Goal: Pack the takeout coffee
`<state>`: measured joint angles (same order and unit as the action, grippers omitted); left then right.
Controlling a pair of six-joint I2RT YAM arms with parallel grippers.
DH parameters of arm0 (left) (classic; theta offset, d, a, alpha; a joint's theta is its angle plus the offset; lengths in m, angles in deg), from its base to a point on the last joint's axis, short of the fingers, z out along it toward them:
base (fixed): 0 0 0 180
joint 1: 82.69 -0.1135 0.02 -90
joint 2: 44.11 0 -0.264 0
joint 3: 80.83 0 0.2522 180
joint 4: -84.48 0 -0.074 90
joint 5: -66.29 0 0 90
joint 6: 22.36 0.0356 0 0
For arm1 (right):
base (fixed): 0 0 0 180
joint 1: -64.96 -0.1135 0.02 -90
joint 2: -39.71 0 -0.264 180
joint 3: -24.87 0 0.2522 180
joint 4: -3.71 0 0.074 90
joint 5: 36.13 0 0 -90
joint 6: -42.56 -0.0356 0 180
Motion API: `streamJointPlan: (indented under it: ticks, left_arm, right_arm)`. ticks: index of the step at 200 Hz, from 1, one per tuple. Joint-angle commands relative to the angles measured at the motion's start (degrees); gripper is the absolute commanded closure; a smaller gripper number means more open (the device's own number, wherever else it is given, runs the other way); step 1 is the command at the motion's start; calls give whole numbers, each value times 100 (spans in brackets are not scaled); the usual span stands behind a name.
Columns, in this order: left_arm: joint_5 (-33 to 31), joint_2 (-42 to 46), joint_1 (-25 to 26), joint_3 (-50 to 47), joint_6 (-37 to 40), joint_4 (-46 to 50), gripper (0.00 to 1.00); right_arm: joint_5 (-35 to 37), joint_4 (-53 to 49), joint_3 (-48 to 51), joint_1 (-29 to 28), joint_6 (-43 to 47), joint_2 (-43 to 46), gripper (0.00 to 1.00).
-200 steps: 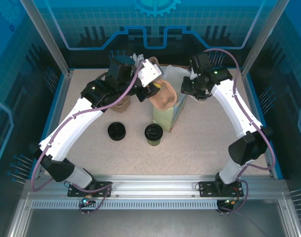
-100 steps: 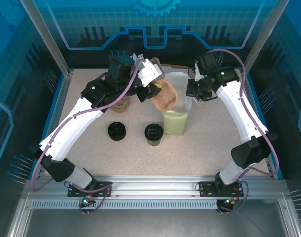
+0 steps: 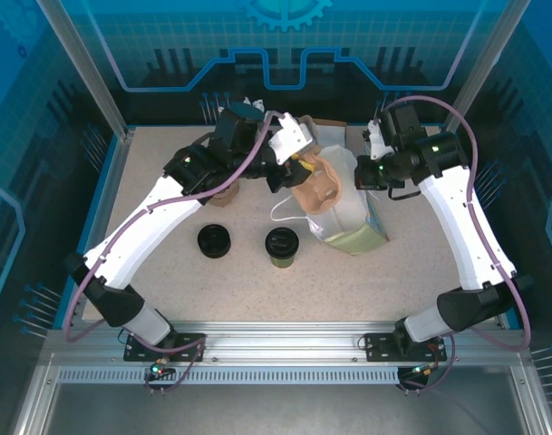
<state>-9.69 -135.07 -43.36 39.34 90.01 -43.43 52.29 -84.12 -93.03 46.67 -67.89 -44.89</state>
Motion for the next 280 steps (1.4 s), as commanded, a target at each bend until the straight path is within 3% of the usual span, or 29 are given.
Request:
streamJointPlan:
  ticks: [1,95,280]
  left_arm:
    - [224,-177,96,216,-109,44,64]
    - [461,-471,409,-92,-281,140,64]
    - [1139,-904,418,-86,-183,774,64]
  right_arm:
    - [-219,-145,201,88,155,182,98]
    - [-491,-43,579,140,-88,430,98]
    - [-1307,96,795,393,-352,567,99]
